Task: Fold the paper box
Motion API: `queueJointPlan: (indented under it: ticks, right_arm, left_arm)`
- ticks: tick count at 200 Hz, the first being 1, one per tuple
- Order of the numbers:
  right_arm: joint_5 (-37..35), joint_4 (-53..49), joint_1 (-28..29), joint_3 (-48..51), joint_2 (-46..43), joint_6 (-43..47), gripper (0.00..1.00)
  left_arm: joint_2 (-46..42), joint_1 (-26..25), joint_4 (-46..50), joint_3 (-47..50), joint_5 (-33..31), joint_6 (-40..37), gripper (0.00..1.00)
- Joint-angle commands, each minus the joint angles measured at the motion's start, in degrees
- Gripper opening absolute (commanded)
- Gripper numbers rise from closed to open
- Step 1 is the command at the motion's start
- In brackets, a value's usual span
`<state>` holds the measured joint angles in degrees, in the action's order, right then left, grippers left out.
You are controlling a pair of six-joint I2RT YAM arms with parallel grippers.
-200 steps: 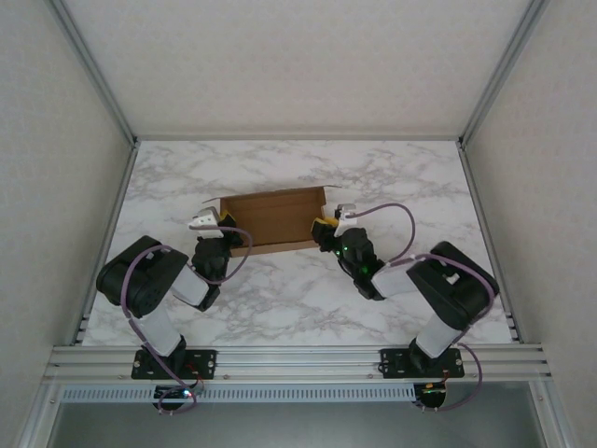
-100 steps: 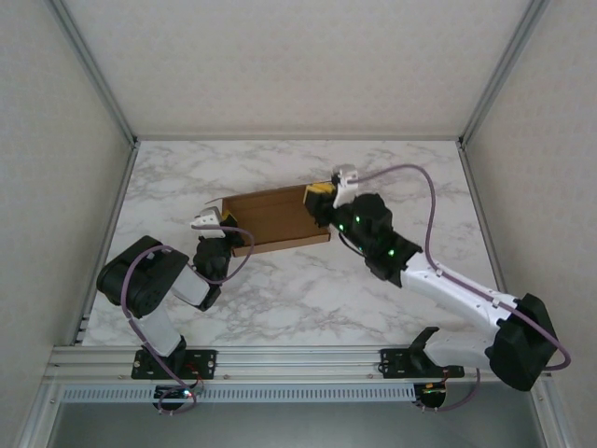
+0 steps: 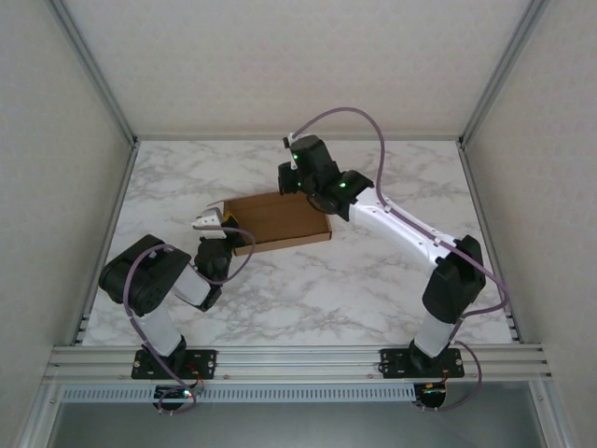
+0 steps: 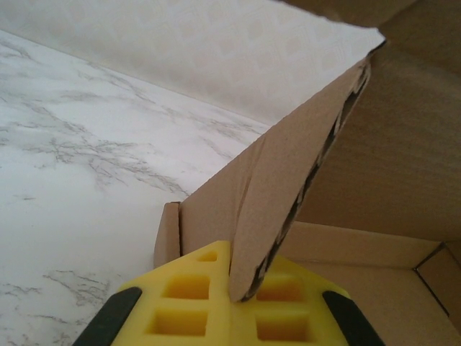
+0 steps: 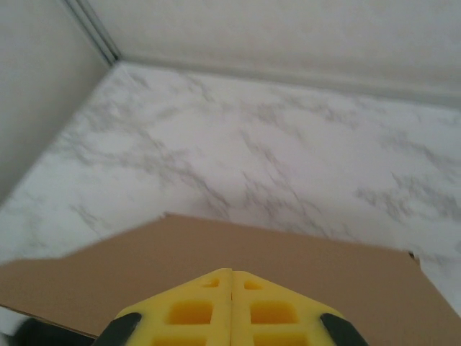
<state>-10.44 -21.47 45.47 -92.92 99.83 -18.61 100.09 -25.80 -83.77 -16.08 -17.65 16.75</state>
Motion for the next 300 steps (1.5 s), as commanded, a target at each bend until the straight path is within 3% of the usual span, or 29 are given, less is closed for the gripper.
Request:
queueJointPlan:
  ticks: [1, 36, 58, 87, 126, 211, 269, 300]
  right_arm:
    - [-0.57, -2.41, -0.91, 0.66, 0.32, 0.20, 0.05]
    - [3.06, -2.93, -1.52, 0.73, 2.57, 0.59, 0.02]
    - [3.73, -2.47, -1.56, 1.80, 3.24, 0.05, 0.00]
    - [2.76, -2.55, -1.56, 2.49, 3.88, -1.61, 0.00]
    - [2.19, -2.61, -1.88, 2.37, 4.65, -3.08, 0.00]
    - [1.90, -2.35, -2.39, 2.31, 5.66, -5.45, 0.00]
    - [2.39, -2.22, -2.41, 3.23, 4.85, -5.91, 0.00]
    - [2.82, -1.47, -2.40, 4.99, 4.41, -6.64, 0.00]
  left_arm:
    - [1.78, -0.72, 7.60, 1.05, 0.42, 1.08, 0.00]
    - [0.49, -0.74, 7.95, 1.51, 0.47, 1.68, 0.00]
    - [-0.77, -0.83, 9.69, 1.74, -0.47, 3.36, 0.14]
    - [-3.64, -1.43, 12.29, 2.40, -0.58, 5.95, 0.41]
    - [-10.45, -2.72, 19.04, 3.32, -0.30, 8.75, 0.55]
    - [-25.43, -3.02, 38.51, 2.15, 4.10, 15.84, 0.56]
    - [-39.27, -3.07, 65.79, -2.73, 11.17, 18.41, 0.56]
    - [-50.32, -3.11, 79.39, -5.18, 12.00, 13.61, 0.55]
